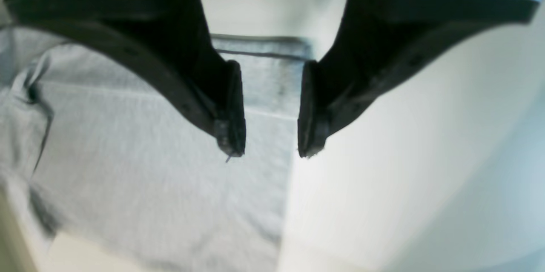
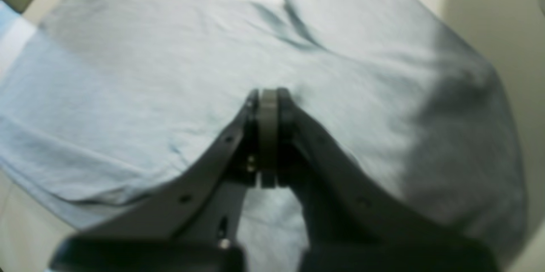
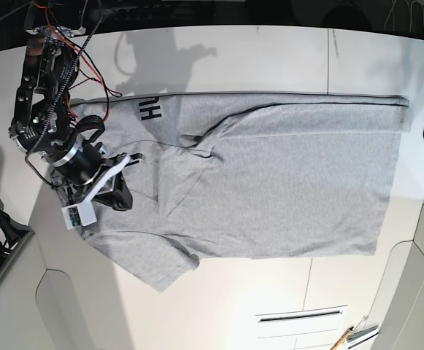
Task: Fold the T-shirt properly
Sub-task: 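Grasp the sleeve with the right gripper and fold it across the body, then grasp the shirt edge with both grippers and pull it taut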
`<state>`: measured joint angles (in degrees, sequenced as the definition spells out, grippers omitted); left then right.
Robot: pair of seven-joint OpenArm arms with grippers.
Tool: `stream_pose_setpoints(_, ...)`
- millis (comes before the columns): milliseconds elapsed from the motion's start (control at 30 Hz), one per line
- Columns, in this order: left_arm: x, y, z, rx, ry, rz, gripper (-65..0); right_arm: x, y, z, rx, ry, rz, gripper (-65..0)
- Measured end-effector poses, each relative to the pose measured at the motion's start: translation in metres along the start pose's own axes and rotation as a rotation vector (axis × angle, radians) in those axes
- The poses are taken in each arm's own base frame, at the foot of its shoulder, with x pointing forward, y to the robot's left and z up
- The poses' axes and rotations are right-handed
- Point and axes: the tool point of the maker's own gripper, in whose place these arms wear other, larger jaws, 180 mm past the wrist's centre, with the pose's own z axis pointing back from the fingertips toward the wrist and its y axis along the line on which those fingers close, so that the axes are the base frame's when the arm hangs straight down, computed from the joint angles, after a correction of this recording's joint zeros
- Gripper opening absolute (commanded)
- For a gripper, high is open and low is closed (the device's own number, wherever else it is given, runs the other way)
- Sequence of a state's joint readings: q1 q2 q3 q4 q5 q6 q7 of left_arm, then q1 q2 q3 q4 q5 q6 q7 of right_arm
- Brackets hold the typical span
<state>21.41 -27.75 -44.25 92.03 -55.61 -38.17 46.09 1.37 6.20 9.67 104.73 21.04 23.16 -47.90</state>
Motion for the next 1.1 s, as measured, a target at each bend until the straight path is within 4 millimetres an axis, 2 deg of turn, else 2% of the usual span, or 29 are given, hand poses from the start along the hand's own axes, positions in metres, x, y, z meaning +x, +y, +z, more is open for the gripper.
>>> stream_pose_setpoints(33,-0.002,-0.007,-0.008,-0.017,0.012,-0.016,-42.5,-0.006,-0.006,0.003,-0.016,0.009,-0.016,-65.0)
stream_pose_setpoints(200,-0.013,-0.036,-0.040,-0.064,0.081,-0.114,-64.5,-0.042,-0.025,0.019,-0.078,0.074,-0.074,-65.0)
stream_pose_setpoints(300,-0.025,-0.045,-0.056,-0.042,0.116,-0.174,-65.0,-0.068,-0.029,0.026,-0.117,0.142,-0.063,-65.0)
stream_pose_setpoints(400,-0.046,-0.038,-0.069,0.037,0.156,-0.206,-65.0,-0.088,-0.031,0.034,-0.145,0.174,-0.056,-65.0)
stream_pose_setpoints(467,-0.070,-0.031,-0.074,0.074,0.217,-0.211,-65.0,-0.096,-0.032,0.037,-0.159,0.189,-0.054,-65.0)
stream_pose_setpoints(567,-0.084,-0.026,-0.079,0.084,0.224,-0.196,-65.0,-0.099,-0.037,0.039,-0.185,0.202,-0.046,-65.0)
stream_pose_setpoints(633,-0.092,-0.022,-0.081,0.083,0.237,-0.172,-65.0,-0.111,-0.043,0.038,-0.206,0.229,-0.060,-65.0)
stream_pose_setpoints(733,-0.098,-0.018,-0.081,0.081,0.248,-0.148,-65.0,-0.148,-0.055,0.038,-0.214,0.328,-0.093,-65.0)
stream_pose_setpoints(800,-0.100,-0.018,-0.080,0.080,0.252,-0.143,-65.0,-0.159,-0.061,0.037,-0.201,0.330,-0.117,-65.0)
stream_pose_setpoints(967,-0.102,-0.018,-0.079,0.077,0.263,-0.141,-65.0,-0.171,-0.077,0.041,-0.214,0.371,-0.112,-65.0)
stream_pose_setpoints(1100,-0.107,-0.017,-0.073,0.080,0.292,-0.136,-65.0,-0.178,-0.078,0.060,-0.215,0.400,-0.096,-65.0)
